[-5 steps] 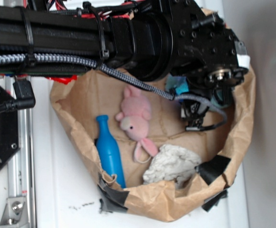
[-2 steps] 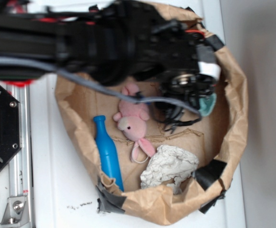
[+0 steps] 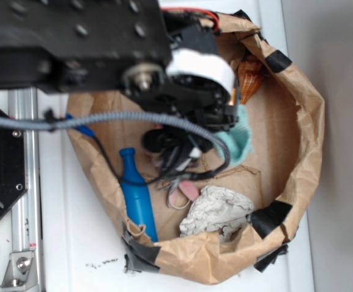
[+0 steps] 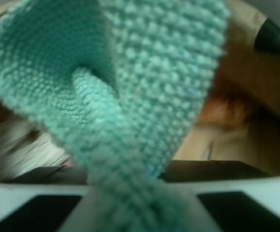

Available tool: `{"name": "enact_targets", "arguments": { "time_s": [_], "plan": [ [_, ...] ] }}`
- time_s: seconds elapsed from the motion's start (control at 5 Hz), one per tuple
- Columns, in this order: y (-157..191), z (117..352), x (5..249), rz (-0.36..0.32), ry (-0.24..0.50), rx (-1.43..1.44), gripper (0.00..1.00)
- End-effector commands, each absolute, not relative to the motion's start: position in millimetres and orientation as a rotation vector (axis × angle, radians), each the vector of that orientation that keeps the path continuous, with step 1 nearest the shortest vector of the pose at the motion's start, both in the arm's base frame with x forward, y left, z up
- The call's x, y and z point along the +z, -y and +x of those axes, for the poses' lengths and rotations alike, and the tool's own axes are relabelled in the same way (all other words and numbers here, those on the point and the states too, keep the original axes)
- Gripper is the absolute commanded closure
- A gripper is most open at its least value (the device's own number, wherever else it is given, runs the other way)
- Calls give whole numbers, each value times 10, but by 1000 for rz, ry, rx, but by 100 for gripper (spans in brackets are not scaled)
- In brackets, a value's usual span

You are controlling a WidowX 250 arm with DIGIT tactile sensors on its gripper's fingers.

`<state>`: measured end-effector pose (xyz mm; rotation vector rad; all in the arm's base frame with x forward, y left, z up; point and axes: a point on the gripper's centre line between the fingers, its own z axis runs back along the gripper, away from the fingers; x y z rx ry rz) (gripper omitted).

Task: Grab the blue cloth.

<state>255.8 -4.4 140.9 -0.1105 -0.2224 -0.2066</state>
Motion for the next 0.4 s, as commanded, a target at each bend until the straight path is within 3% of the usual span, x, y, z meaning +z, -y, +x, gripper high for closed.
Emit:
{"name": "enact_targets", "arguments": {
  "time_s": [0.0,0.2],
  "plan": [
    [82,2766,1860,-42,120,-116,100],
    [45,2853,1786,10,72,-92,100]
  ]
}}
